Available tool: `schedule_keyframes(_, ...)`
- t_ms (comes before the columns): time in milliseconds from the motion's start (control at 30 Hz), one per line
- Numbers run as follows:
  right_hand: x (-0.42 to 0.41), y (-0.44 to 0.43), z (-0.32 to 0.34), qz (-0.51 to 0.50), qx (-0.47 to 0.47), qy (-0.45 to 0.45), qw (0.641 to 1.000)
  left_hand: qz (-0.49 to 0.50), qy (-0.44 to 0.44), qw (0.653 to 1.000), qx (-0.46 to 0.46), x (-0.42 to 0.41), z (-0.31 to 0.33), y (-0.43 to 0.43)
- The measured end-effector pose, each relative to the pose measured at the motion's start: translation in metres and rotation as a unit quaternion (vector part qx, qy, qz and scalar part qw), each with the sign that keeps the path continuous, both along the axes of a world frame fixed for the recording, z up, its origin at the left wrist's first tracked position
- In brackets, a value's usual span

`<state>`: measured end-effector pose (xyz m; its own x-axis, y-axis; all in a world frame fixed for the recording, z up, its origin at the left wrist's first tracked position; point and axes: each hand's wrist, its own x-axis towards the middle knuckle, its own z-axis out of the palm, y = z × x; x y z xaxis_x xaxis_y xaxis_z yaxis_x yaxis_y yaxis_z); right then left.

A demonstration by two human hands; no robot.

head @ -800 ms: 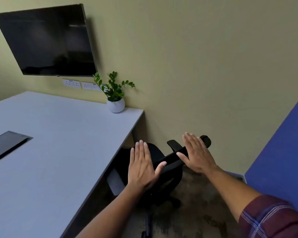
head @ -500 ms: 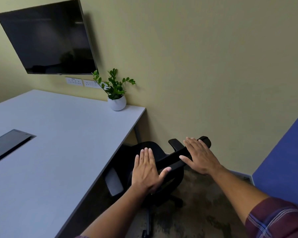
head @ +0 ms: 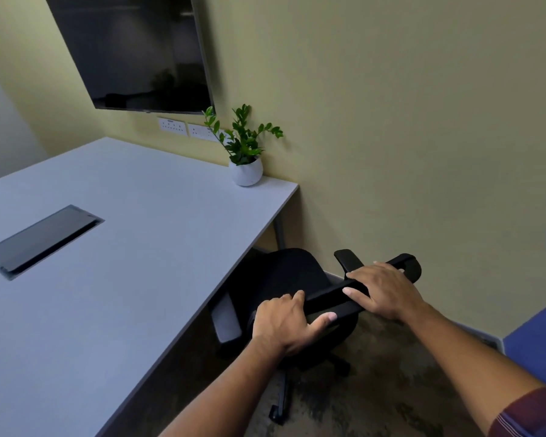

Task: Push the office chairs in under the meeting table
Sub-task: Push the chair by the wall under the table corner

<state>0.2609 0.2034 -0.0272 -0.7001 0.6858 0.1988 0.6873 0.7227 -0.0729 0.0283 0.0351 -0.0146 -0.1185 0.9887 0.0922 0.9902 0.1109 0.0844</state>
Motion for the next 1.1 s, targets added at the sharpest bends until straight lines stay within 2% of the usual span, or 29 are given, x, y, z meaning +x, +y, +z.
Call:
schedule_keyframes(533,-0.087,0.031,0.008,0.067,0.002,0.0,0.998,0.057,0.003,0.998,-0.01,-0.063,0.009,0.008)
schedule_keyframes(767,-0.117,0.069,0.002,0.092,0.0,0.014,0.996,0.077,-0.01,0.997,-0.016,-0.083,0.011,0.029)
schedule_keyframes(1100,-0.146,0.139,0.015,0.143,-0.017,-0.018,0.989,0.098,0.012,0.994,-0.036,-0.084,0.006,0.08)
